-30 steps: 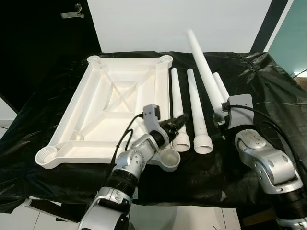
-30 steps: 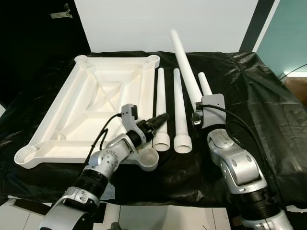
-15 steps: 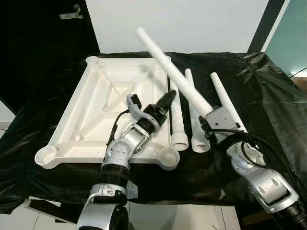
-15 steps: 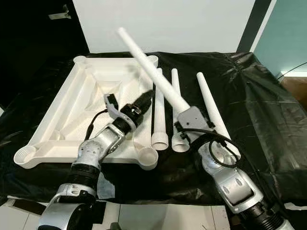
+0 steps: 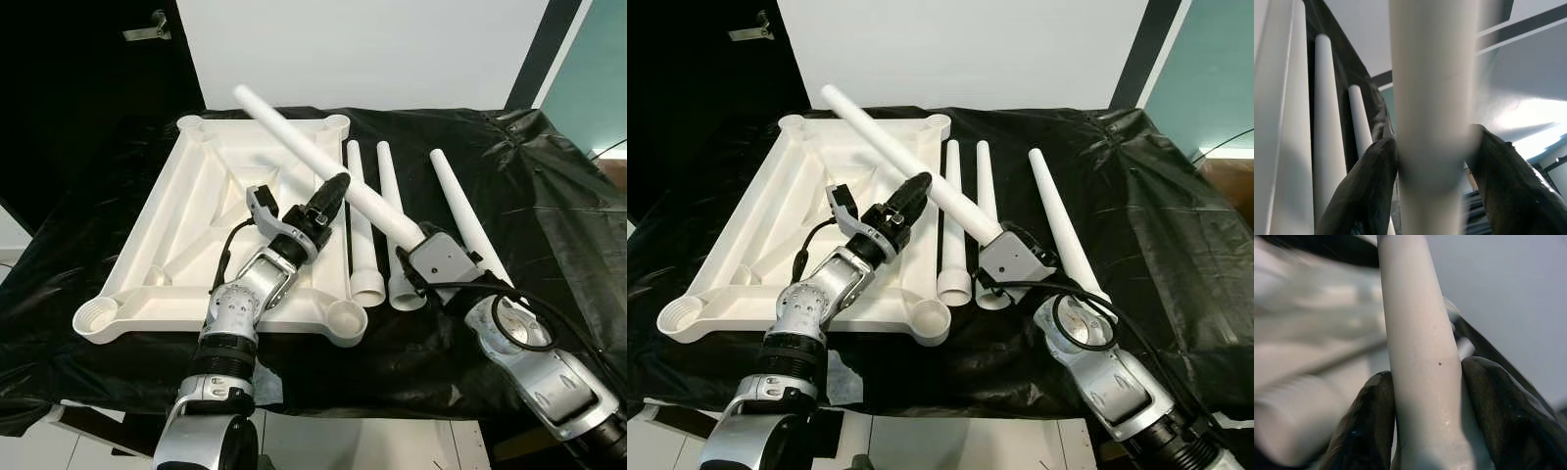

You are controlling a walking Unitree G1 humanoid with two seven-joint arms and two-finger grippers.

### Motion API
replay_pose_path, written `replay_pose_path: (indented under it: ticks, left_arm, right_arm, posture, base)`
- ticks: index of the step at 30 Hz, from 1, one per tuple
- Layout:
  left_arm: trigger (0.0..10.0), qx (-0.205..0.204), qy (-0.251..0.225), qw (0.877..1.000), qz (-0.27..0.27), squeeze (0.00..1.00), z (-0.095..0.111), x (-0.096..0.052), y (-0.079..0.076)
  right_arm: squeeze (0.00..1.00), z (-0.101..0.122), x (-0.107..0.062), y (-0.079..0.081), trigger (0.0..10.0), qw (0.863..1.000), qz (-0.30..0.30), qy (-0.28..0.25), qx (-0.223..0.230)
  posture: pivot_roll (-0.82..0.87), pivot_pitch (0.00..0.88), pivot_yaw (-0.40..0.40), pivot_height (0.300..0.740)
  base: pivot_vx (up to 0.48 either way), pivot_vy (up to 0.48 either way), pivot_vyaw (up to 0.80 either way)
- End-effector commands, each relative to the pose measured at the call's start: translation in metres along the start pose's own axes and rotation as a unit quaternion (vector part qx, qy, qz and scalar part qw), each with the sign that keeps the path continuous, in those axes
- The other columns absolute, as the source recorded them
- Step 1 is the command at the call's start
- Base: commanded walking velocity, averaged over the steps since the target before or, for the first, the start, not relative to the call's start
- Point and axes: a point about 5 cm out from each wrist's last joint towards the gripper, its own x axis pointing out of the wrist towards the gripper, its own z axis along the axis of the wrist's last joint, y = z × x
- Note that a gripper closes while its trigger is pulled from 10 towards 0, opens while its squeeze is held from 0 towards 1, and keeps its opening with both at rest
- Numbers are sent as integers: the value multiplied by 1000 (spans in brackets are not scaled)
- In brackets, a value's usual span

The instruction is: Building children table

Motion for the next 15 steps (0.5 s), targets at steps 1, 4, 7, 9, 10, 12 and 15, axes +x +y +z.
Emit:
replay_pose_path:
  ticks: [1, 4, 7, 9, 10, 12, 15]
  left_arm:
    - [10000, 9, 17, 991, -134, 0, -4, 3, -16]
    - [10000, 6, 16, 991, -132, 0, -3, 4, -16]
    - [10000, 6, 14, 991, -131, 0, -1, 5, -17]
    - [10000, 7, 10, 991, -132, 0, 1, 6, -17]
    - [10000, 7, 10, 991, -132, 0, 1, 6, -17]
    - [10000, 7, 8, 991, -133, 0, 2, 6, -18]
    - [0, 9, 5, 989, -148, 0, 3, 4, -20]
  right_arm:
    - [0, 11, 0, 2, 10000, 999, 11, -34, -17]
    - [0, 10, -2, 7, 10000, 999, 25, -36, -10]
    - [0, 8, -4, 13, 10000, 999, 39, -37, 1]
    - [0, 7, -5, 15, 10000, 998, 45, -38, 6]
    - [0, 7, -5, 15, 10000, 998, 45, -38, 6]
    - [0, 6, -5, 15, 10000, 998, 46, -38, 6]
    - [0, 3, -6, 13, 10000, 999, 41, -35, 6]
  posture:
    - [-148, 0, 29, 740]
    - [-148, 0, 32, 740]
    - [-147, 0, 35, 740]
    - [-145, 0, 37, 740]
    - [-145, 0, 37, 740]
    - [-145, 0, 37, 740]
    - [-142, 0, 36, 740]
  base:
    - [0, 0, 0]
    - [0, 0, 0]
    - [0, 0, 0]
    - [0, 0, 0]
    - [0, 0, 0]
    - [0, 0, 0]
    - [0, 0, 0]
